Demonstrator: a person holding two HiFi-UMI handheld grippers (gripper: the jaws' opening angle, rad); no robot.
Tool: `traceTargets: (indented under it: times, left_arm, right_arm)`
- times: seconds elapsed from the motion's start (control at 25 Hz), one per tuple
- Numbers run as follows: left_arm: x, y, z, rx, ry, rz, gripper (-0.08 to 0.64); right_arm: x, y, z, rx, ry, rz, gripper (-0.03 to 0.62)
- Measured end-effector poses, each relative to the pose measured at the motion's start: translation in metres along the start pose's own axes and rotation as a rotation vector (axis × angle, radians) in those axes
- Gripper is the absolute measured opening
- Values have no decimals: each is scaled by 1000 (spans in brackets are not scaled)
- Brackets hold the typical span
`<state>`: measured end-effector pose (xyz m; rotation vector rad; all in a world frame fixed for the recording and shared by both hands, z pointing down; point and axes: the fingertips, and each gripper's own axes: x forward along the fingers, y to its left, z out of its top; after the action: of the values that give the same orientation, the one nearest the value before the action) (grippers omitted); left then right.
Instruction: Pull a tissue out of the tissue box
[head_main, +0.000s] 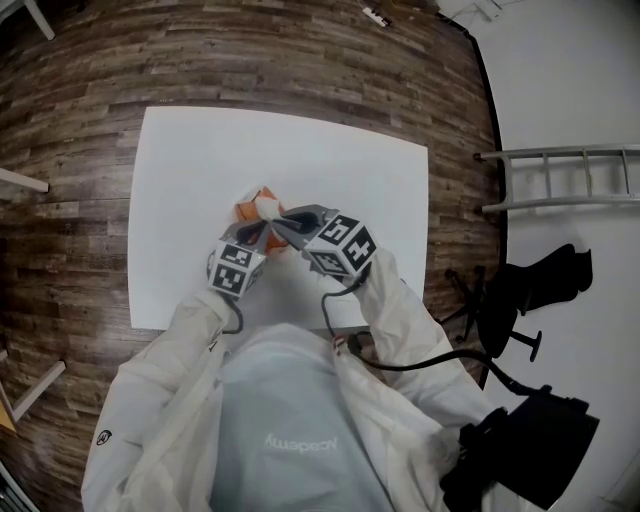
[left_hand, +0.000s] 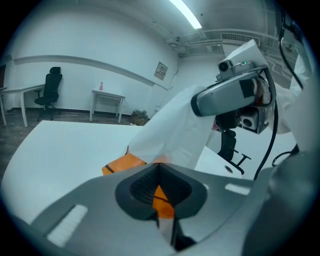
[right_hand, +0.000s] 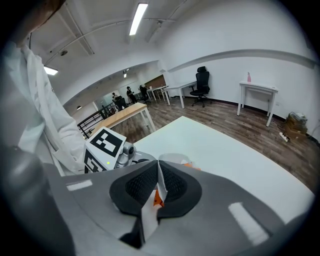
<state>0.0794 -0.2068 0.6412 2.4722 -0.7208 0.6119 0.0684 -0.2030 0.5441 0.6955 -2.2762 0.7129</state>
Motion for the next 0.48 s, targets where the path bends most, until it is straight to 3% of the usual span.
traceTargets:
  times: [0.48]
  left_arm:
    - [-1, 4, -3, 11, 1, -8, 0]
  right_arm:
    - [-11, 8, 13, -12, -27, -45, 3]
